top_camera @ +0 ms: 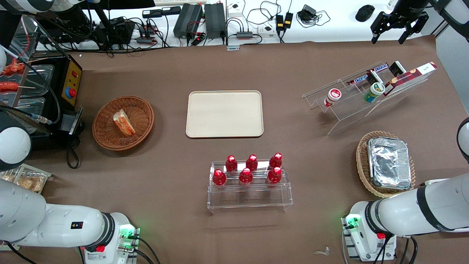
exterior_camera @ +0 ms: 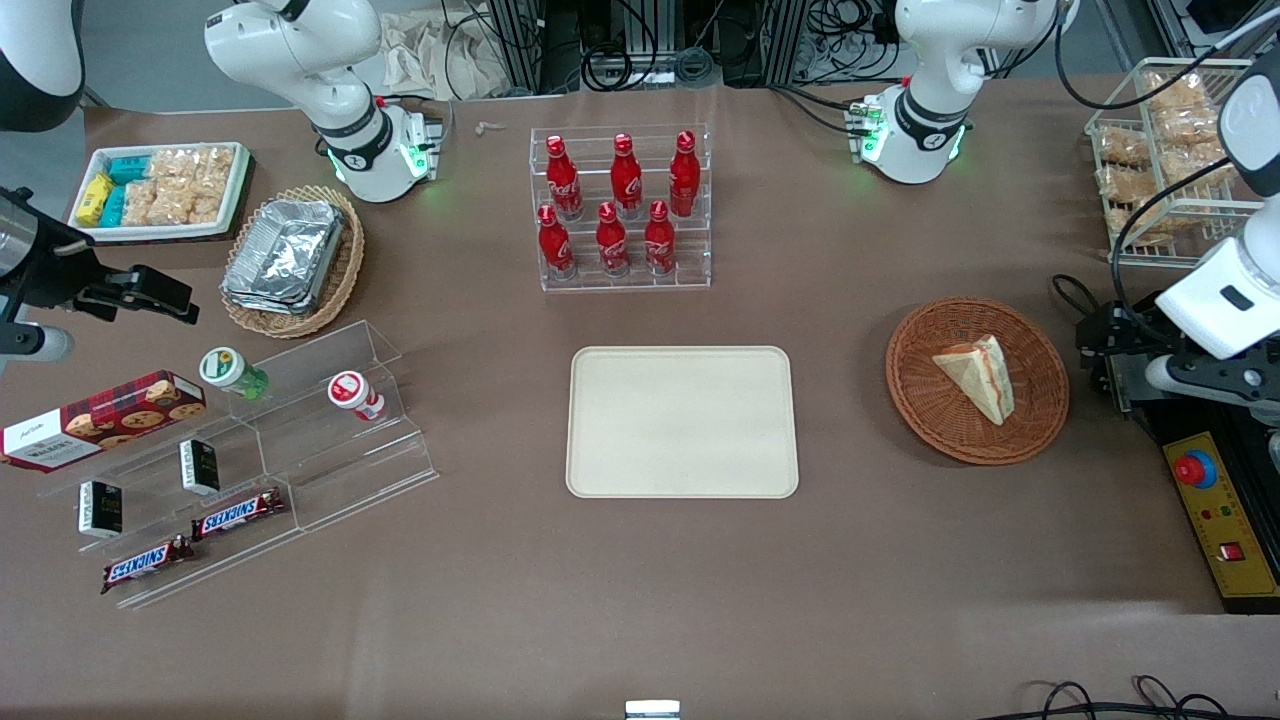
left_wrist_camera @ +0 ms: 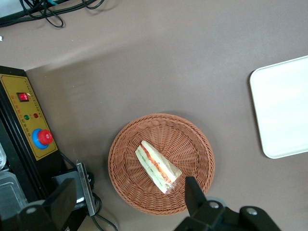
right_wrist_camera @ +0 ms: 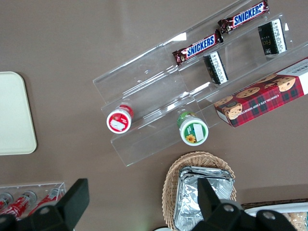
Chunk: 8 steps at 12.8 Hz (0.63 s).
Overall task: Place sandwich from basket to tray
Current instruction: 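Move the left gripper over the wrapped sandwich in the wicker basket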
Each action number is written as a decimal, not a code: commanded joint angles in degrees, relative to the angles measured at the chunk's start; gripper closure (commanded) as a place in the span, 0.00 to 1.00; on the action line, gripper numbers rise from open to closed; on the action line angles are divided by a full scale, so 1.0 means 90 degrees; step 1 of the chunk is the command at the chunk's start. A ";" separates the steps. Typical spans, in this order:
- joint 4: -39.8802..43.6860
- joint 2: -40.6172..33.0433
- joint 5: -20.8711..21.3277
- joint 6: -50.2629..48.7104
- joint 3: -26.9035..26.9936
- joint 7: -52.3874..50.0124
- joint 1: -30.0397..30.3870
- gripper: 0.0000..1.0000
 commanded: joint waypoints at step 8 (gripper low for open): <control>-0.0662 -0.0149 0.0019 -0.0723 -0.0113 -0.1561 0.0081 0.00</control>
